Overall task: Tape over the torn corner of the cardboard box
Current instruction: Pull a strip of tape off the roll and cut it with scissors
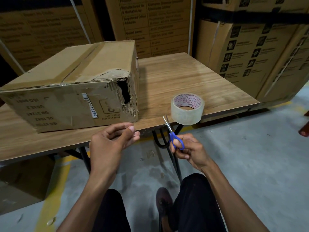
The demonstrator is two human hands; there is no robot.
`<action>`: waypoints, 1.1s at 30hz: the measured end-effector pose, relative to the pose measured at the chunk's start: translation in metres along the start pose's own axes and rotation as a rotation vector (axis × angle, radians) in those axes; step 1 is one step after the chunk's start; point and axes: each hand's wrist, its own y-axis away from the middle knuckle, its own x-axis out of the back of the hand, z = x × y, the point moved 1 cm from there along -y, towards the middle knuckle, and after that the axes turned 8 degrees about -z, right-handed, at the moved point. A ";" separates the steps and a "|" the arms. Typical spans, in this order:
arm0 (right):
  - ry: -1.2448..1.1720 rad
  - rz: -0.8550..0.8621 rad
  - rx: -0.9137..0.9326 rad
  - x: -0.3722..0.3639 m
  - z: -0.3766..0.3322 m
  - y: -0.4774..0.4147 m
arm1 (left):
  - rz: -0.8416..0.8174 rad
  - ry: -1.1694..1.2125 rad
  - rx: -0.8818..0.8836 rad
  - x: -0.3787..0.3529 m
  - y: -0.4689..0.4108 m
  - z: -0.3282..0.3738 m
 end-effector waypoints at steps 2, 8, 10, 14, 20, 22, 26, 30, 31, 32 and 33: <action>-0.004 0.009 0.005 0.002 0.001 0.000 | 0.004 0.010 -0.001 0.001 -0.001 0.000; -0.013 0.080 0.028 0.005 0.006 0.003 | 0.008 -0.011 0.000 0.002 -0.003 -0.001; 0.005 0.081 0.023 0.005 0.006 0.004 | 0.010 -0.012 0.000 0.002 -0.004 -0.002; 0.083 0.035 0.030 0.001 0.006 0.005 | 0.020 -0.016 0.004 0.004 -0.005 -0.003; 0.051 -0.013 0.060 -0.001 0.004 0.004 | 0.019 0.022 0.022 0.006 -0.006 -0.003; 0.050 -0.012 0.055 -0.002 0.004 0.003 | 0.018 0.029 0.029 0.006 -0.007 -0.003; 0.034 -0.024 0.042 -0.001 0.002 0.002 | 0.010 0.047 0.052 0.008 -0.008 -0.004; 0.046 -0.039 0.035 -0.001 0.003 0.005 | 0.006 0.105 0.079 0.010 -0.011 -0.005; 0.047 -0.042 0.035 -0.001 0.003 0.005 | 0.001 0.106 0.083 0.011 -0.011 -0.006; 0.051 -0.043 0.037 -0.001 0.003 0.006 | -0.002 0.103 0.088 0.011 -0.011 -0.007; 0.055 -0.046 0.040 -0.002 0.002 0.006 | -0.004 0.099 0.093 0.011 -0.011 -0.008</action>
